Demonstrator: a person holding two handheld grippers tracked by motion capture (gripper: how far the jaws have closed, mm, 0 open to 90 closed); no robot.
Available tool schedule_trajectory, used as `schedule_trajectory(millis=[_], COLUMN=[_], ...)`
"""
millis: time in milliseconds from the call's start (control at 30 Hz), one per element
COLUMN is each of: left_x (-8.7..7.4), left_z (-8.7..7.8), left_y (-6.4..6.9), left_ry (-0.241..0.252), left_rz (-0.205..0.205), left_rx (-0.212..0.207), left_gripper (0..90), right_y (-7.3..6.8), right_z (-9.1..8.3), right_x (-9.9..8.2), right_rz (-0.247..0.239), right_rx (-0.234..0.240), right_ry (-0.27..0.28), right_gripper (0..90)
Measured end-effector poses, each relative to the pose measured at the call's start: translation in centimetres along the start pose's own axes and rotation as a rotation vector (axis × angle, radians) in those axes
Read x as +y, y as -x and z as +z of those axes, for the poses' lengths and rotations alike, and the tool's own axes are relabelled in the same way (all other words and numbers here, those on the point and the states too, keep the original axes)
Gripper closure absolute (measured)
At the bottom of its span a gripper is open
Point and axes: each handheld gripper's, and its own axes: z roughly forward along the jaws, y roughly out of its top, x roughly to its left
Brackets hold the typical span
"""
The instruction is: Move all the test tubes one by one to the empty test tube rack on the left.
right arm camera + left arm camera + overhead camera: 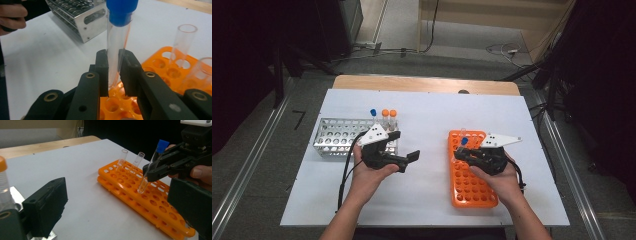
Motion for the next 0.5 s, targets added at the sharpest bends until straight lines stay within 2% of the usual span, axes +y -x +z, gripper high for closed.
schedule_trajectory(millis=[67, 167, 333, 500], left_x=[0.0, -0.1, -0.1, -0.1], left_z=[0.4, 0.9, 1.5, 2.0], left_y=[0.6, 1.3, 2.3, 3.1], left_ry=[-0.009, -0.018, -0.016, -0.019], left_rz=[0.011, 0.026, 0.047, 0.057], left_rx=[0.002, -0.020, -0.095, -0.143], left_gripper=[9.8, 15.4, 31.4, 42.9], right_y=[-0.4, -1.2, -2.4, -3.6], right_z=[0.2, 0.6, 1.4, 2.0], right_x=[0.1, 0.2, 0.5, 0.6], right_rz=[-0.006, -0.019, -0.042, -0.065], right_rx=[0.010, 0.028, 0.058, 0.086], right_ry=[-0.002, -0.007, -0.019, -0.031], right_gripper=[75.3, 75.3, 75.3, 75.3])
